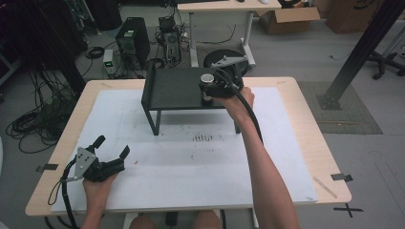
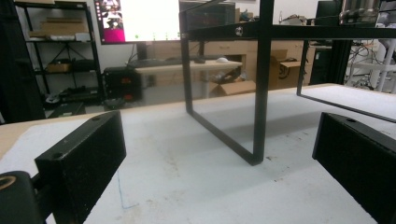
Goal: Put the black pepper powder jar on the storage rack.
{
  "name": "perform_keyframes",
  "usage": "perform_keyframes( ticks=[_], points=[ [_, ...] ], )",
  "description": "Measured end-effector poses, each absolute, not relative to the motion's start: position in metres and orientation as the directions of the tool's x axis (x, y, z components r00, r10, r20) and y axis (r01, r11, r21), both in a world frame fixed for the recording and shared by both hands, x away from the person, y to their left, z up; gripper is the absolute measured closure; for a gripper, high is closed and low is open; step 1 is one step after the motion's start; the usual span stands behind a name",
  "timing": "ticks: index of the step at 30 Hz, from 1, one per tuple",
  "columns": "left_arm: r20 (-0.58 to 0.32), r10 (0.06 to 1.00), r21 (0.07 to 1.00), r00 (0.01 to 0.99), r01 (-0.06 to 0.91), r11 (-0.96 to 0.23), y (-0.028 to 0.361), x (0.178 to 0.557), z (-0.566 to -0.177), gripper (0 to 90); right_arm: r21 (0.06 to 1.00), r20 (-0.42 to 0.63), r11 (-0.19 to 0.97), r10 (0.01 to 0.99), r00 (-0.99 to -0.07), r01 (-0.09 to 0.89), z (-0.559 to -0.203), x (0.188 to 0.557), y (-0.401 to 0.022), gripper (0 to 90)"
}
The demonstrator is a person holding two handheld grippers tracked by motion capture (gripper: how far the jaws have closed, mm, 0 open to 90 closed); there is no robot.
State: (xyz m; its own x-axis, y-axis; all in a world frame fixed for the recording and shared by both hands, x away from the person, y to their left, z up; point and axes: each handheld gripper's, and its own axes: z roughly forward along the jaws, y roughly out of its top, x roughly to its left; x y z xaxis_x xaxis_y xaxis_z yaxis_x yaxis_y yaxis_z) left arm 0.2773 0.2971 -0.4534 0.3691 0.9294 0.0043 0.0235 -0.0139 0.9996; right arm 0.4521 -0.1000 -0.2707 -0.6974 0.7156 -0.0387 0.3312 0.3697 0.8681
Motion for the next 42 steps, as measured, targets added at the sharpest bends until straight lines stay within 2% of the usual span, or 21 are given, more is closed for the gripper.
perform_keyframes(
  ticks=[42],
  points=[
    [0.004,0.929,1.0,0.369,0.027,-0.015,0.297,0.2775,-0.4533,3.4,0.869,-0.036,0.368,0.713,-0.701,0.329,-0.2792,0.4566,-0.0993,48.1]
  ],
)
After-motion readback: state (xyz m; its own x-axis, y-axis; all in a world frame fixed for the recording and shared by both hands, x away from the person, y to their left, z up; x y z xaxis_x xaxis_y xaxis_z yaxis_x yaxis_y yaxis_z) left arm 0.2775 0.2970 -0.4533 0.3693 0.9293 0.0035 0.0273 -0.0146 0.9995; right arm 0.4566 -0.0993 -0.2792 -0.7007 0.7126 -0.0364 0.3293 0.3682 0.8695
